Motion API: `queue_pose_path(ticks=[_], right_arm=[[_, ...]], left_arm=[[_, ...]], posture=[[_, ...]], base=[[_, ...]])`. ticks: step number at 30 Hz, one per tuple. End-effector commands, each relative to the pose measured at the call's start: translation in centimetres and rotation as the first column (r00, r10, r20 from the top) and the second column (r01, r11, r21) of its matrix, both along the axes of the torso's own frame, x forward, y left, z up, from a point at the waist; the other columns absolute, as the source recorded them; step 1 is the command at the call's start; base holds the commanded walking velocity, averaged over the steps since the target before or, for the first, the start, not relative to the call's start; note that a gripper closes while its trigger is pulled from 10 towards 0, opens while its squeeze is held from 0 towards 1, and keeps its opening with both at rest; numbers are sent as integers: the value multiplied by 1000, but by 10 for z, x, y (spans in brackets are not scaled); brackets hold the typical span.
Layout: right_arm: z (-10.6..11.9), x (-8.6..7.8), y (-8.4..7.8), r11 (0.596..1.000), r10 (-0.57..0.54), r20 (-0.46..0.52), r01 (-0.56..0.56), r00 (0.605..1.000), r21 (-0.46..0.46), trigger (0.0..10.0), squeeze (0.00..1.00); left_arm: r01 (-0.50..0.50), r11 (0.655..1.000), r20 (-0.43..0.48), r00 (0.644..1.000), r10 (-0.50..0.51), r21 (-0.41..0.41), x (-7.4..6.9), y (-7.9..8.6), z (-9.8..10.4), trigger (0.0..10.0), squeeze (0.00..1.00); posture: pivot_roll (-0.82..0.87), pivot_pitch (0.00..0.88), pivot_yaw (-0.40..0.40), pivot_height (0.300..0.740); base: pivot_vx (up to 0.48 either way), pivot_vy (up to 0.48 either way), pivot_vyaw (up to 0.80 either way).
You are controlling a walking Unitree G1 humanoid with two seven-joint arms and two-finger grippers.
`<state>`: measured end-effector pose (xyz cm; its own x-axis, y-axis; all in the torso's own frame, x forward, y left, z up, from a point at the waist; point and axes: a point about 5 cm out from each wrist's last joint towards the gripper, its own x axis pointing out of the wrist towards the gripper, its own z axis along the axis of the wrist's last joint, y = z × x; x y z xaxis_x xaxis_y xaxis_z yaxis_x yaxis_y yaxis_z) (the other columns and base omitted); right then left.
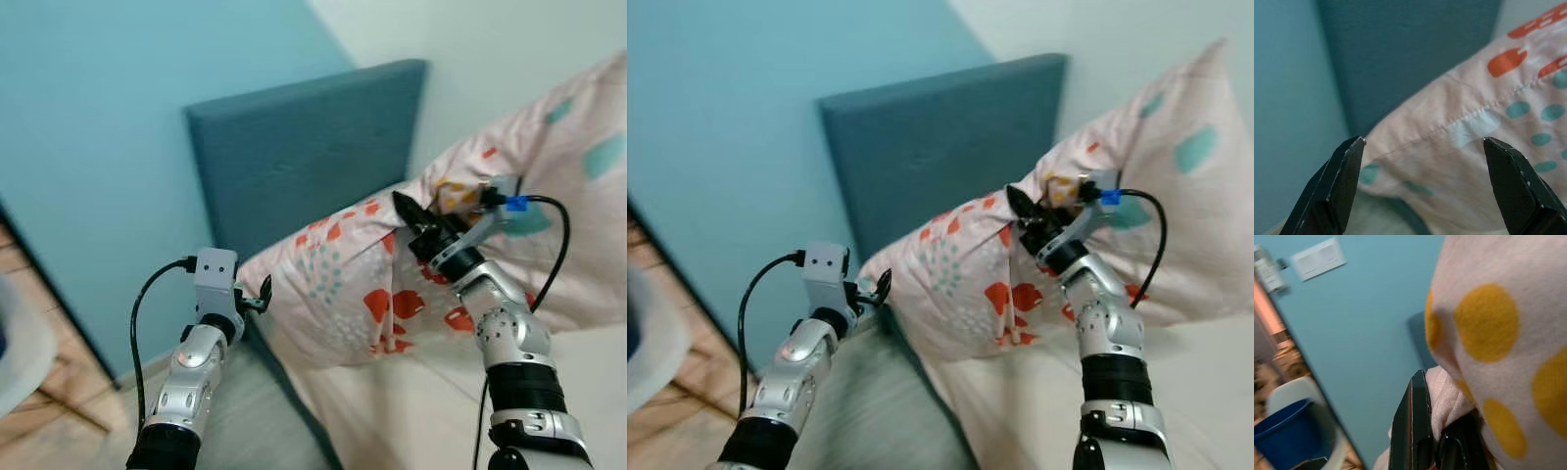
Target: Clean up the room
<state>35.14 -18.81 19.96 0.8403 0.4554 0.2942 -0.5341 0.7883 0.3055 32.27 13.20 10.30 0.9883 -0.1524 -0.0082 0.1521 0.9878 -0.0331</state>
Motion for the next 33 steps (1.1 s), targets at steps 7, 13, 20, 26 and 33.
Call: queue_pose_path(ticks=[7,13,20,26,33], right_arm=[[18,-2,2,1000,20,99,-20,995,7,10000,0],[17,4,-7,995,-62,58,57,996,79,10000,0],[17,5,-8,993,-77,56,72,995,94,10000,0],[18,4,-8,994,-94,77,89,993,59,10000,0],[17,8,-12,988,-134,47,130,990,81,10000,0]], left_arm=[[3,1000,-18,1000,-3,8,1,-2,-3,10000,0],[48,999,5,999,-48,-3,1,-9,1,10000,0],[42,999,41,998,-42,10,1,-9,6,10000,0],[28,1000,59,998,-28,13,4,-7,11,10000,0],[44,999,57,997,-45,16,4,-9,11,10000,0]], posture=[[-35,0,-51,740],[-33,0,-53,740],[-34,0,-54,740],[-34,0,-54,740],[-33,0,-53,740]], base=[[0,0,775],[0,0,633],[230,0,0],[456,0,412],[480,0,193]])
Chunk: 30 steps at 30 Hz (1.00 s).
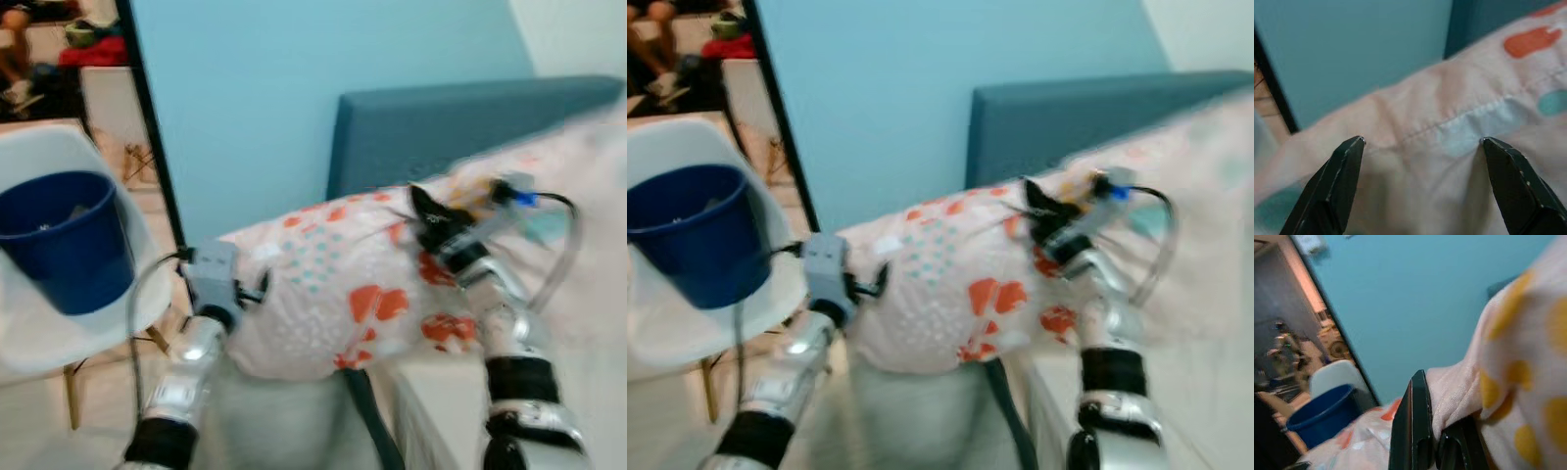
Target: Clean up the room
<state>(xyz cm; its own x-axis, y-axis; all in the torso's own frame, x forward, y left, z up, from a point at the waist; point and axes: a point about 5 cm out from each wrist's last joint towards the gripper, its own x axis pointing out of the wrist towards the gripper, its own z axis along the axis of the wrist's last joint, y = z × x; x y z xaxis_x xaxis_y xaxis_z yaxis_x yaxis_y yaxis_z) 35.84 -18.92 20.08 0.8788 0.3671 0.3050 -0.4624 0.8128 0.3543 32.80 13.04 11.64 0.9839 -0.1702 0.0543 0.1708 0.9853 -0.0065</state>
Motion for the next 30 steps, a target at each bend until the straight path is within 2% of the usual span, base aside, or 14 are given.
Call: queue_pose_path(ticks=[1,12,16,27,30], right_arm=[[16,1,-12,998,-55,63,54,996,27,10000,0],[16,4,-16,995,-88,36,86,995,47,10000,0],[15,5,-16,995,-84,14,83,996,63,10000,0],[18,4,-22,991,-101,27,99,994,91,10000,0],[17,4,-23,991,-101,25,99,995,86,10000,0]], left_arm=[[29,1000,-8,1000,-29,-1,-2,-8,-2,10000,0],[38,999,-8,999,-38,5,-1,-11,-2,10000,0],[45,999,-9,999,-45,7,-1,-12,-3,10000,0],[52,999,-13,999,-52,10,-2,-13,-4,10000,0],[52,999,-13,999,-52,11,-2,-13,-3,10000,0]], posture=[[-33,0,-53,740],[-35,0,-47,740],[-34,0,-47,740],[-36,0,-44,740],[-36,0,-44,740]], base=[[480,0,0],[480,0,0],[480,0,-755],[480,0,-748],[480,0,0]])
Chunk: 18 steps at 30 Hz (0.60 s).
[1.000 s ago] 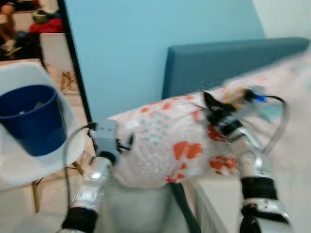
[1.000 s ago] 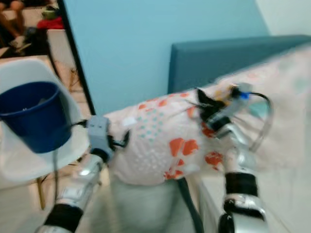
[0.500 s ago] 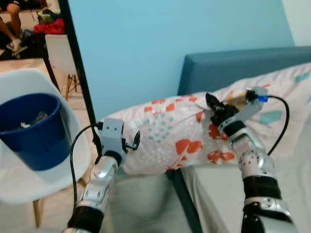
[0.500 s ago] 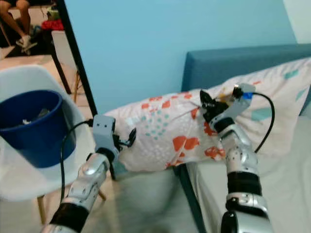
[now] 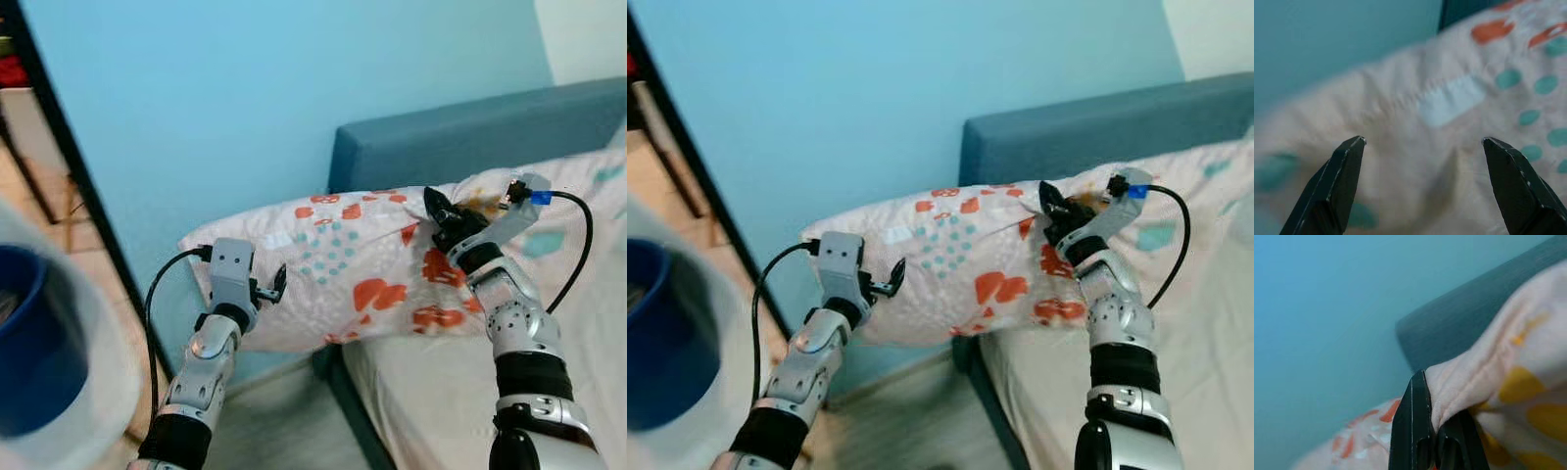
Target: Clean up the room
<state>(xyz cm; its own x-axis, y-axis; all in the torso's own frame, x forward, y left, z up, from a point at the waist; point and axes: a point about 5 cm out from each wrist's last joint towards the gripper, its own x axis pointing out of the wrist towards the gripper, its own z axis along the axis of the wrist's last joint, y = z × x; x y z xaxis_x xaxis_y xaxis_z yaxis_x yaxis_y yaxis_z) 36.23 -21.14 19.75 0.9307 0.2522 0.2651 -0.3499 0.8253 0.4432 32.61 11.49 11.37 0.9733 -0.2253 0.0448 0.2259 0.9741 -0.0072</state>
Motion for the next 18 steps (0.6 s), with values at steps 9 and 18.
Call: queue_pose_path(ticks=[9,18], right_arm=[[23,-4,6,999,51,137,-50,989,-10,10000,0],[21,-2,7,998,60,114,-59,992,-15,10000,0]], left_arm=[[-5,1000,-8,1000,5,12,0,2,-2,10000,0],[60,998,-15,998,-60,25,-3,-7,-4,10000,0]], posture=[[-39,0,-44,740],[-41,0,-43,740]], base=[[480,0,0],[147,-51,0]])
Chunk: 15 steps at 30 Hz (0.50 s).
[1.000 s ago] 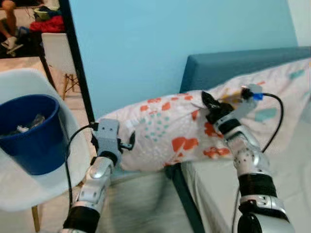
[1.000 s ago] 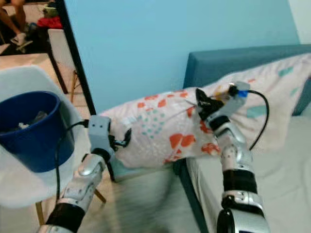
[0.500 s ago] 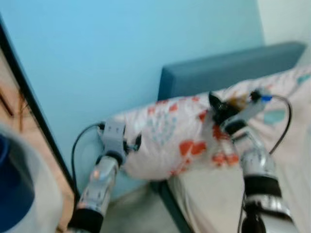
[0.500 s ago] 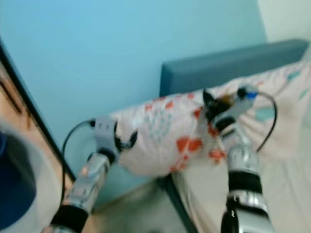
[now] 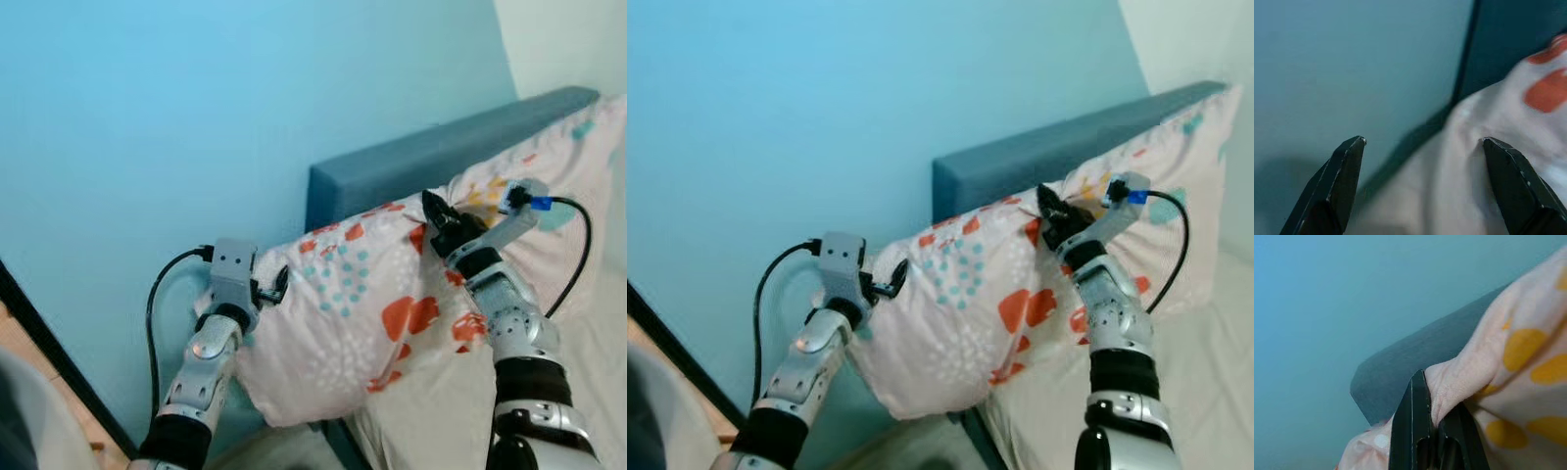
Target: Clean up the room
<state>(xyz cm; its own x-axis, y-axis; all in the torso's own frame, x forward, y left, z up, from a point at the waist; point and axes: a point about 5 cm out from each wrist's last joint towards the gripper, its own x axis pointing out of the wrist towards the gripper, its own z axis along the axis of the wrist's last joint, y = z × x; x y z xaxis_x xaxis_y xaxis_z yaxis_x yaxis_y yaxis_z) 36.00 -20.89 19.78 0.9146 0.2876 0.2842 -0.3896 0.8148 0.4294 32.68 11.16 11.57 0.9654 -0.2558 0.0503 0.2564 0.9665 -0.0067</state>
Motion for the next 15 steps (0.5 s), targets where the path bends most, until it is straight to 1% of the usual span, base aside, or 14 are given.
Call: queue_pose_path(ticks=[1,7,15], right_arm=[[20,0,4,1000,25,92,-25,995,-2,10000,0],[19,-1,5,1000,29,90,-29,996,-3,10000,0],[16,0,7,1000,29,74,-30,997,9,10000,0]], left_arm=[[30,999,-22,999,-29,23,-4,-4,-7,10000,0],[37,999,-28,999,-37,16,-6,-6,-9,10000,0],[31,999,-36,999,-30,17,-7,-4,-10,10000,0]], posture=[[-40,0,-42,740],[-37,0,-43,740],[-36,0,-43,740]], base=[[0,-465,0],[0,-465,0],[0,-463,0]])
